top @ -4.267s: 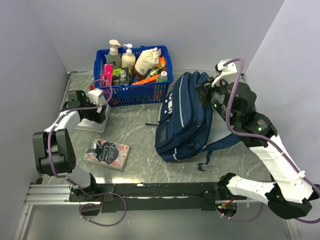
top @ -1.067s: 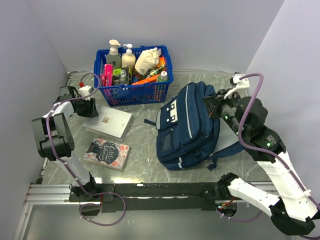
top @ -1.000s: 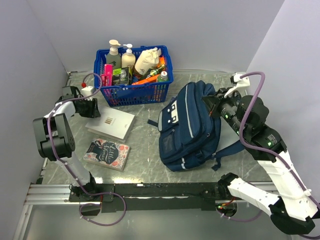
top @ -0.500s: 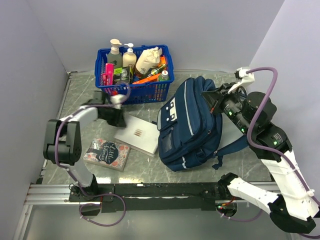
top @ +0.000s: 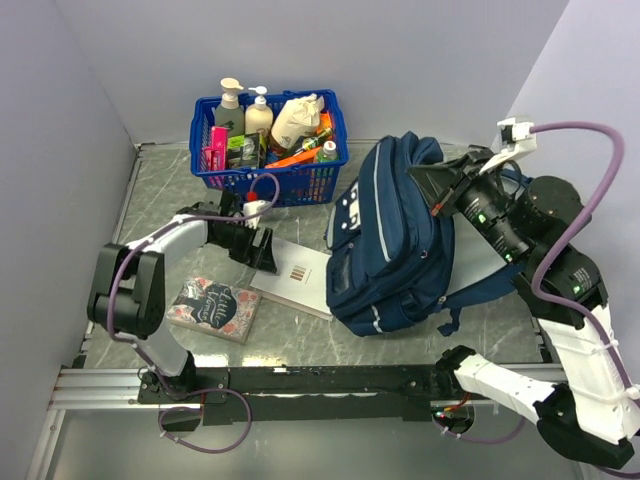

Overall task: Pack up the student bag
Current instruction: Move the book to the center of the board, then adjust the student bag at the center of the board.

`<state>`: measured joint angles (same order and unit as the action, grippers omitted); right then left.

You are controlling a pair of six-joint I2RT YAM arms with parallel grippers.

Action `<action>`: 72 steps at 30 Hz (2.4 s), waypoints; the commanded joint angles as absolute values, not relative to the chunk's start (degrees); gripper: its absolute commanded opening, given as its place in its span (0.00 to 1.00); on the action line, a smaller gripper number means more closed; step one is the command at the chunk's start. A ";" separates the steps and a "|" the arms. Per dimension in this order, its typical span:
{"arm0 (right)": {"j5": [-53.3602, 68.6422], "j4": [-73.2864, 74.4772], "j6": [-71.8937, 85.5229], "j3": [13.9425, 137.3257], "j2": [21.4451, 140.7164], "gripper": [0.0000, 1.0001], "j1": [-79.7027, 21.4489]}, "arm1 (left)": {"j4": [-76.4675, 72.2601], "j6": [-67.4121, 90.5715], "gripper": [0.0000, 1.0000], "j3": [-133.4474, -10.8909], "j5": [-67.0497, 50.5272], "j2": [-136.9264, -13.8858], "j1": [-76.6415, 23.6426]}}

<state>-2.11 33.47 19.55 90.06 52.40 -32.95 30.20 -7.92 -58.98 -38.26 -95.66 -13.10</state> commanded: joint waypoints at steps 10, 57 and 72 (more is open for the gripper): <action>13.44 1.15 37.16 97.04 57.03 0.00 -32.87 | 38.93 -7.82 0.98 -75.05 -48.86 -81.83 6.20; -19.51 -10.13 39.64 76.46 79.89 0.03 -51.77 | 41.50 -12.92 0.97 -72.26 -64.98 -62.05 4.59; -20.39 -1.06 39.73 80.86 81.12 0.11 -53.09 | 32.25 -0.53 0.96 -68.02 -52.81 -61.52 -12.66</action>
